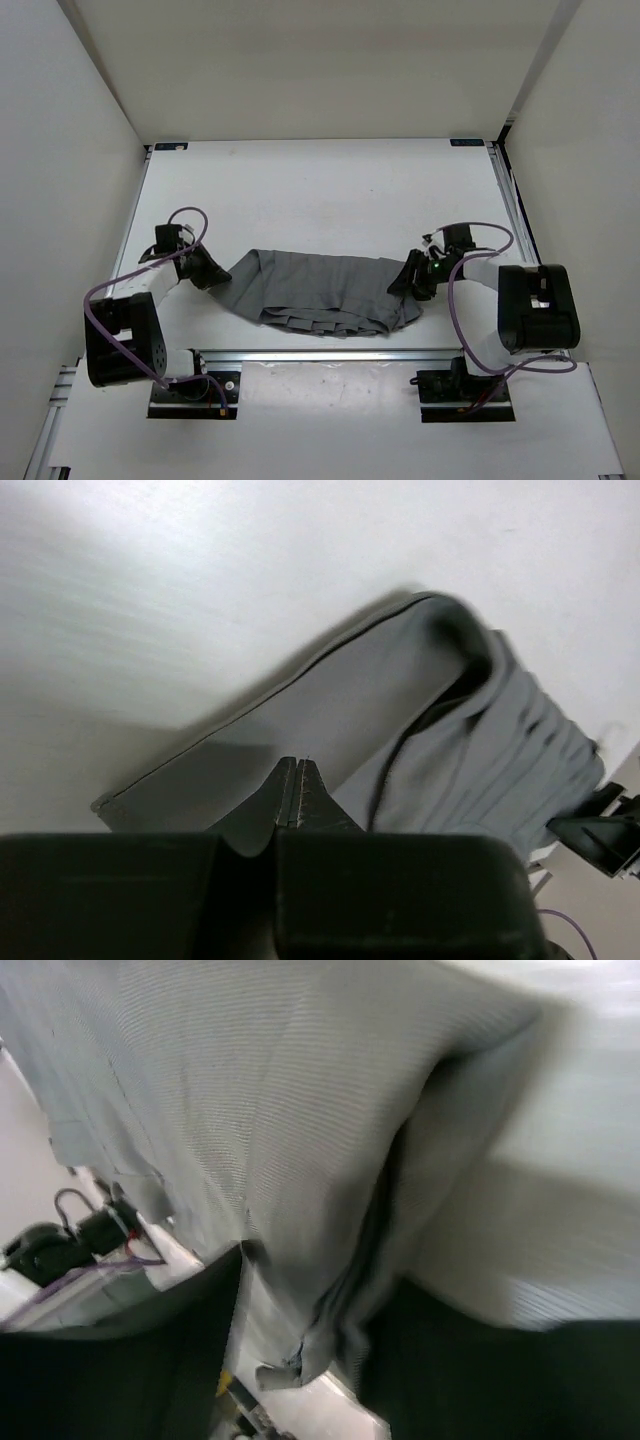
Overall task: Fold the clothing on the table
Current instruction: Fold the skirt
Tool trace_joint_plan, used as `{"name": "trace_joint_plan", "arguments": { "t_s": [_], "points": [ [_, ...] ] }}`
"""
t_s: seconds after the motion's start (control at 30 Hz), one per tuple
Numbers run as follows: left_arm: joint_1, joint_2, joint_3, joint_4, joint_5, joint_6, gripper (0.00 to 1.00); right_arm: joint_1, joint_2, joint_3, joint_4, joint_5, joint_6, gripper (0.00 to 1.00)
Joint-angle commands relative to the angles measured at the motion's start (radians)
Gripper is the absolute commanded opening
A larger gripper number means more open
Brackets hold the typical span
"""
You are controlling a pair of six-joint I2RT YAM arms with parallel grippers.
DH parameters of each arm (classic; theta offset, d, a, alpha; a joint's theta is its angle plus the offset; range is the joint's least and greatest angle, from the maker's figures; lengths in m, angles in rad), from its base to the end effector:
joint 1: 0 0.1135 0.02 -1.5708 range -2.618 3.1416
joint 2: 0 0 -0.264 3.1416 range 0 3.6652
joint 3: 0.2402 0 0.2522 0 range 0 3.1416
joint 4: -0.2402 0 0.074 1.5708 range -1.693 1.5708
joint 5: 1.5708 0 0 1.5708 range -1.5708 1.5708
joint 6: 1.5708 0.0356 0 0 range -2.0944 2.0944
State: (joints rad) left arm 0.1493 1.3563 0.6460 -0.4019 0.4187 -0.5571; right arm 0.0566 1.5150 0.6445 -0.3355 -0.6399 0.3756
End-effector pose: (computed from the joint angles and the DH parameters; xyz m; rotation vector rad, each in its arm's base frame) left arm 0.2353 0.0208 0.1617 -0.8072 2.5763 -0.6885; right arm 0.2440 0.0351 0.1326 0.2715 2.7483 1.0011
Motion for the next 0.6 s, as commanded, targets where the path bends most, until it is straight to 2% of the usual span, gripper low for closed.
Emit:
{"name": "trace_joint_plan", "arguments": {
  "t_s": [0.0, 0.03, 0.07, 0.1, 0.13, 0.3, 0.4, 0.47, 0.57],
  "points": [
    [0.000, -0.023, -0.060, 0.053, -0.035, 0.002, 0.00, 0.044, 0.016, -0.051, 0.134, -0.084, 0.080, 0.48],
    [-0.008, -0.023, -0.083, 0.064, -0.040, -0.001, 0.00, 0.054, 0.005, -0.054, 0.145, -0.089, 0.092, 0.29],
    [-0.017, -0.026, -0.094, 0.075, -0.035, -0.007, 0.00, 0.054, 0.004, -0.062, 0.171, -0.099, 0.114, 0.20],
    [-0.037, -0.020, -0.103, 0.083, -0.041, -0.012, 0.00, 0.048, -0.002, -0.069, 0.176, -0.099, 0.127, 0.06],
    [-0.065, -0.017, -0.105, 0.089, -0.053, -0.015, 0.00, 0.040, -0.013, -0.065, 0.173, -0.096, 0.123, 0.00],
    [-0.201, 0.007, -0.127, 0.119, -0.075, -0.059, 0.00, -0.053, -0.022, 0.012, -0.002, -0.008, 0.014, 0.00],
    [-0.329, 0.023, -0.131, 0.162, -0.072, -0.115, 0.00, -0.116, -0.009, 0.087, -0.130, 0.071, -0.072, 0.00],
    [-0.451, 0.047, -0.129, 0.214, -0.063, -0.162, 0.00, -0.162, -0.012, 0.156, -0.184, 0.120, -0.124, 0.00],
    [-0.552, 0.095, -0.099, 0.255, -0.061, -0.202, 0.00, -0.179, -0.021, 0.256, -0.275, 0.160, -0.158, 0.00]
  ]
}}
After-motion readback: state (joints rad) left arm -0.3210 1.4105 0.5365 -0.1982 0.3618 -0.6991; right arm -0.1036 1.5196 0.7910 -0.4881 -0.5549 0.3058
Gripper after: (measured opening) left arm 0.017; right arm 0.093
